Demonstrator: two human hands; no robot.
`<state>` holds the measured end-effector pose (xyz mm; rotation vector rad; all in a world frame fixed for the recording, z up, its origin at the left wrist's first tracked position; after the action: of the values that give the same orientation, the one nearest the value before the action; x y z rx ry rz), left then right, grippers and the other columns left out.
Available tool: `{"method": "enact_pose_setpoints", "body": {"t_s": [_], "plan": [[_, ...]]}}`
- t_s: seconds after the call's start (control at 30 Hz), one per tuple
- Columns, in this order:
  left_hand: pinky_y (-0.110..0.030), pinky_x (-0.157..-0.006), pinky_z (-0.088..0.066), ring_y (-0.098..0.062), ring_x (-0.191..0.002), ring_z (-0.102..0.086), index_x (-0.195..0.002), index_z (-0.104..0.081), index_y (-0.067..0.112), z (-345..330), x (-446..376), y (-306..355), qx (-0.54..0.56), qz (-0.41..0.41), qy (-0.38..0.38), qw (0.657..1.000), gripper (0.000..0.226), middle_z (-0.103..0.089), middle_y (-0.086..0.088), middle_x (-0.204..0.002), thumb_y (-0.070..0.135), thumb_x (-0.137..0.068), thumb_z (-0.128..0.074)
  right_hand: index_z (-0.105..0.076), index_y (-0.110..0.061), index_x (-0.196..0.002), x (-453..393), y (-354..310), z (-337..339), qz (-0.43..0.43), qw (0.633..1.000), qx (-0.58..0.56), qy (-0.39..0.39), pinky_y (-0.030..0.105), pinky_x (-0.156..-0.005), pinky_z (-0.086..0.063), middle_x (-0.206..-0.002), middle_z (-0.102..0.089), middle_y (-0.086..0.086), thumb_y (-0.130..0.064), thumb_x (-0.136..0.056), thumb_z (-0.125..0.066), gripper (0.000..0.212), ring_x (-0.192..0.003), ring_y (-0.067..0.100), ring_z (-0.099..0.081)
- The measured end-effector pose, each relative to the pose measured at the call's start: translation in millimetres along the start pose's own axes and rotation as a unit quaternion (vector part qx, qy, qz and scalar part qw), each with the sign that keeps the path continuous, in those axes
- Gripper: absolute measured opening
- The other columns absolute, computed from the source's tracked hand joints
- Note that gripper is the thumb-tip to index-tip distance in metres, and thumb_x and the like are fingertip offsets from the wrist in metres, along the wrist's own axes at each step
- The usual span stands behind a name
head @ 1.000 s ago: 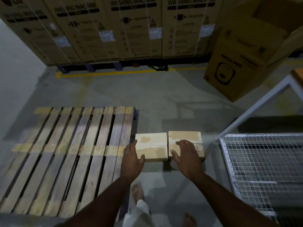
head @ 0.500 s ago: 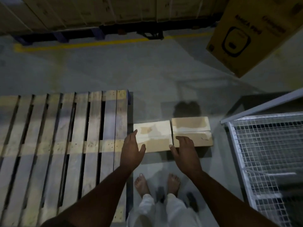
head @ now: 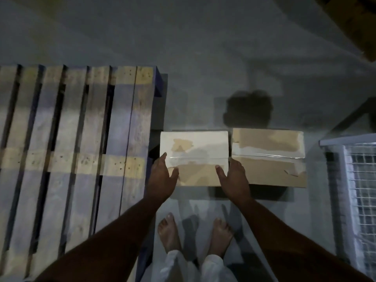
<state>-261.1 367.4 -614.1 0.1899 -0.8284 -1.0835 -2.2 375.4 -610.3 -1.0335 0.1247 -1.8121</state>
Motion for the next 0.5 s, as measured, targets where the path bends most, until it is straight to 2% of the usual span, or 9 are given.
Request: {"method": "enact_pose_setpoints", "body": {"t_s": [0.07, 0.13, 0.17, 0.2, 0.23, 0.3, 0.37, 0.43, 0.5], "plan": [[-0.027, -0.097, -0.036, -0.02, -0.128, -0.047, -0.142, -0.048, 0.013, -16, -19, -19, 0.03, 0.043, 0.006, 0.999, 0.051, -0.054, -0.003, -0.136, 0.019, -0.095, -0.067, -0.032, -0.005, -0.152, -25, 17, -21, -0.015, 1.0, 0.001, -0.013, 0.038, -0.116, -0.026, -0.156, -0.036, 0.015, -0.043, -0.102, -0.048, 0.066, -0.144, 0.029, -0.031], [-0.021, -0.083, -0.044, -0.012, -0.106, -0.057, -0.128, -0.056, 0.016, -34, -37, -40, 0.047, 0.092, 0.006, 0.995, 0.038, -0.058, 0.007, -0.117, 0.016, -0.093, -0.069, -0.025, -0.005, -0.155, -49, 29, -38, -0.022, 0.999, -0.002, -0.027, 0.037, -0.119, -0.021, -0.162, -0.027, 0.013, -0.045, -0.102, -0.047, 0.07, -0.148, 0.027, -0.024], [-0.018, -0.076, -0.048, -0.01, -0.099, -0.062, -0.119, -0.056, 0.018, -42, -45, -50, 0.054, 0.112, -0.003, 0.992, 0.031, -0.06, 0.009, -0.111, 0.017, -0.091, -0.07, -0.023, -0.005, -0.156, -61, 34, -45, -0.024, 0.999, -0.007, -0.032, 0.037, -0.12, -0.02, -0.163, -0.024, 0.012, -0.045, -0.102, -0.046, 0.071, -0.15, 0.026, -0.022], [-0.02, -0.075, -0.053, -0.011, -0.099, -0.065, -0.121, -0.057, 0.017, -50, -52, -60, 0.072, 0.126, -0.007, 0.989, 0.036, -0.063, 0.008, -0.11, 0.023, -0.089, -0.072, -0.022, -0.005, -0.156, -72, 38, -52, -0.027, 0.999, -0.014, -0.037, 0.038, -0.121, -0.019, -0.164, -0.023, 0.011, -0.046, -0.102, -0.046, 0.072, -0.15, 0.025, -0.021], [-0.028, -0.078, -0.058, -0.015, -0.104, -0.066, -0.125, -0.055, 0.019, -56, -58, -66, 0.077, 0.133, -0.007, 0.988, 0.045, -0.063, 0.004, -0.115, 0.03, -0.086, -0.072, -0.022, -0.006, -0.156, -82, 41, -58, -0.029, 0.999, -0.021, -0.041, 0.04, -0.122, -0.02, -0.164, -0.023, 0.01, -0.047, -0.102, -0.047, 0.073, -0.15, 0.025, -0.022], [-0.043, -0.093, -0.056, -0.02, -0.117, -0.058, -0.133, -0.048, 0.021, -64, -69, -78, 0.085, 0.153, -0.004, 0.985, 0.054, -0.057, 0.001, -0.126, 0.035, -0.086, -0.071, -0.022, -0.006, -0.156, -99, 49, -67, -0.043, 0.997, -0.04, -0.042, 0.046, -0.121, -0.025, -0.163, -0.023, 0.011, -0.048, -0.1, -0.05, 0.075, -0.149, 0.026, -0.024], [-0.045, -0.101, -0.049, -0.02, -0.121, -0.05, -0.138, -0.044, 0.015, -71, -75, -86, 0.088, 0.172, -0.008, 0.981, 0.052, -0.05, 0.0, -0.127, 0.027, -0.093, -0.069, -0.022, -0.006, -0.155, -110, 55, -75, -0.06, 0.996, -0.06, -0.038, 0.049, -0.119, -0.028, -0.162, -0.024, 0.012, -0.047, -0.098, -0.054, 0.077, -0.148, 0.028, -0.026], [-0.049, -0.102, -0.05, -0.024, -0.123, -0.053, -0.141, -0.042, 0.012, -77, -79, -98, 0.117, 0.198, -0.011, 0.973, 0.058, -0.051, -0.003, -0.132, 0.03, -0.093, -0.069, -0.024, -0.007, -0.153, -116, 57, -77, -0.08, 0.993, -0.087, -0.02, 0.051, -0.117, -0.032, -0.159, -0.029, 0.014, -0.046, -0.093, -0.062, 0.081, -0.145, 0.031, -0.031], [-0.053, -0.091, -0.058, -0.03, -0.114, -0.063, -0.14, -0.044, 0.01, -87, -88, -117, 0.162, 0.229, -0.023, 0.96, 0.063, -0.058, -0.01, -0.132, 0.037, -0.089, -0.07, -0.024, -0.008, -0.152, -122, 55, -78, -0.103, 0.988, -0.111, -0.001, 0.053, -0.115, -0.035, -0.156, -0.033, 0.013, -0.045, -0.088, -0.069, 0.086, -0.143, 0.033, -0.034]]}}
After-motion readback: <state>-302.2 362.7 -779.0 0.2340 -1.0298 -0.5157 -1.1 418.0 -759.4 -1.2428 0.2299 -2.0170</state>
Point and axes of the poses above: each hand's wrist, its own x-axis away from the middle knuckle, its own z-axis out of the back of the hand, y = z × x, the point moved 9 cm from there along -x, towards the middle knuckle
